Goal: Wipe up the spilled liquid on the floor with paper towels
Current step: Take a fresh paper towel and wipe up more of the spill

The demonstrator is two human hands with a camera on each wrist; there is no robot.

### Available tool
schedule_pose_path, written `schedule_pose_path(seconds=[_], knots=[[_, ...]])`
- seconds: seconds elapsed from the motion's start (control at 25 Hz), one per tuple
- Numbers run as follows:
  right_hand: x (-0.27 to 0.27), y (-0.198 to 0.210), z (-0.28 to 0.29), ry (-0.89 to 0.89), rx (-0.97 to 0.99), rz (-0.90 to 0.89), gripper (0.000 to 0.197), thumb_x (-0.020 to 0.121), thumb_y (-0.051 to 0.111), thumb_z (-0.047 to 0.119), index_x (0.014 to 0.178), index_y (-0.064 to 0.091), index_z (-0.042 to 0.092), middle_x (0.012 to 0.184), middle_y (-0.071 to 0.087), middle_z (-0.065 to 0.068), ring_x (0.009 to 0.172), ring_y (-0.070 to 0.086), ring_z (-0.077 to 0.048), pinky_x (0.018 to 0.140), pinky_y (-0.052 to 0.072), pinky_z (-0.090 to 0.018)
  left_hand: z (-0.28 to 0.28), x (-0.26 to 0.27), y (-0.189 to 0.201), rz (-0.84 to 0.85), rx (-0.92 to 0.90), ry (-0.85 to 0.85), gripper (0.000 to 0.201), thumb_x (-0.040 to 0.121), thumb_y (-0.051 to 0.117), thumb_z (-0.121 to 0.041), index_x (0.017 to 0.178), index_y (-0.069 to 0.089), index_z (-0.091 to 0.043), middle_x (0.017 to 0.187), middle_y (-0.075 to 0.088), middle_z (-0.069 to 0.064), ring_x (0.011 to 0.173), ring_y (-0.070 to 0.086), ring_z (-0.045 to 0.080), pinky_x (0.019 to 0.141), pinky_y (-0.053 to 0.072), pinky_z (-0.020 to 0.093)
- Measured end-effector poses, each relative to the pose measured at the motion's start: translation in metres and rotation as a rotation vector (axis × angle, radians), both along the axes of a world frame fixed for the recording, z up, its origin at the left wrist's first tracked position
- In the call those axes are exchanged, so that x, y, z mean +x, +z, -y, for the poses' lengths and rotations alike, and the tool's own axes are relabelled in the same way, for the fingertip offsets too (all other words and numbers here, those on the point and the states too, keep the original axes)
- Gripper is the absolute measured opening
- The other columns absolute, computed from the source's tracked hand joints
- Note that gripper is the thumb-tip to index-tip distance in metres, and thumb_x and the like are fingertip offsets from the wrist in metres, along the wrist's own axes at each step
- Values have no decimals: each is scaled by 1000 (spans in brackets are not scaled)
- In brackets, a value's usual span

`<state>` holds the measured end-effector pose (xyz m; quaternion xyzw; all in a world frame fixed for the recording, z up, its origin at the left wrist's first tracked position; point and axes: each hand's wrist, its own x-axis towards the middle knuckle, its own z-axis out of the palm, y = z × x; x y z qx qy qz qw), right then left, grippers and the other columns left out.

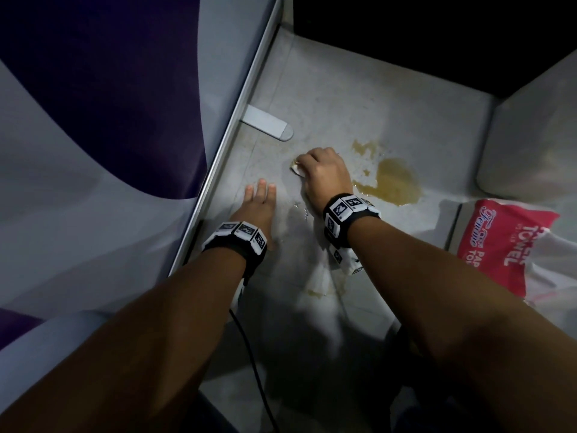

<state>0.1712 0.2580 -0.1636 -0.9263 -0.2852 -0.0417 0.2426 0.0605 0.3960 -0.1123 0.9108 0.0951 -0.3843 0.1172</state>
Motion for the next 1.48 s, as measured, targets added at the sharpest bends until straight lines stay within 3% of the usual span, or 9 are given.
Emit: schedule_pose_path(seconds=[0.08,0.2,0.44,0.76,0.92,1.04,1.16,1.32,1.48], knots=[[-8,3,1,21,-30,25,21,72,71,3,91,72,11,88,67,-9,80,59,-34,70,48,-39,-1,0,-1,-8,-10,8,134,68,87,-29,154,-14,-11,162,-19,10,149,-14,36,120,12,42],[2,25,-6,-38,-57,57,15,81,69,12,96,65,14,95,64,-6,86,56,-31,73,40,-38,0,0,0,7,-6,7,133,69,87,-26,155,-13,-10,163,-17,11,149,-12,38,120,11,41],[24,33,-8,-119,-15,142,31,75,70,5,104,63,15,99,61,-5,89,54,-29,76,38,-38,0,-1,0,13,-8,5,132,70,87,-28,155,-12,-10,163,-17,10,149,-12,37,119,16,43],[-9,-1,11,2,-42,-5,14,82,67,9,95,72,8,102,69,-11,91,59,-36,77,49,-45,1,2,0,-17,-6,11,133,70,87,-26,154,-14,-10,162,-21,10,148,-15,36,120,12,45],[-14,2,9,37,-29,-22,18,81,61,9,94,72,4,103,67,-15,97,60,-36,83,48,-44,0,3,-2,-17,8,11,135,69,88,-27,154,-15,-10,162,-20,11,148,-15,36,121,11,45],[-17,-2,7,75,-26,-104,24,83,57,6,102,70,-1,115,66,-21,110,59,-40,94,50,-48,0,4,-2,-13,15,10,136,67,89,-28,154,-15,-11,162,-20,11,149,-14,37,122,11,45],[-22,1,7,118,-57,-215,34,89,51,6,118,65,-3,137,56,-25,130,49,-43,111,39,-51,-1,4,-3,-4,27,-5,137,67,89,-30,154,-15,-11,162,-18,11,149,-12,36,122,13,45],[-32,16,8,160,-180,-318,50,94,47,8,144,47,3,150,47,-20,143,36,-38,121,22,-46,-4,3,-5,11,28,-19,138,65,90,-33,155,-14,-12,163,-17,10,150,-10,36,120,12,43],[-53,19,7,180,-261,-385,54,94,46,11,148,41,3,157,37,-19,148,25,-36,123,12,-45,-7,-1,-6,40,6,3,139,64,90,-34,155,-12,-14,164,-15,7,150,-8,33,121,11,40]])
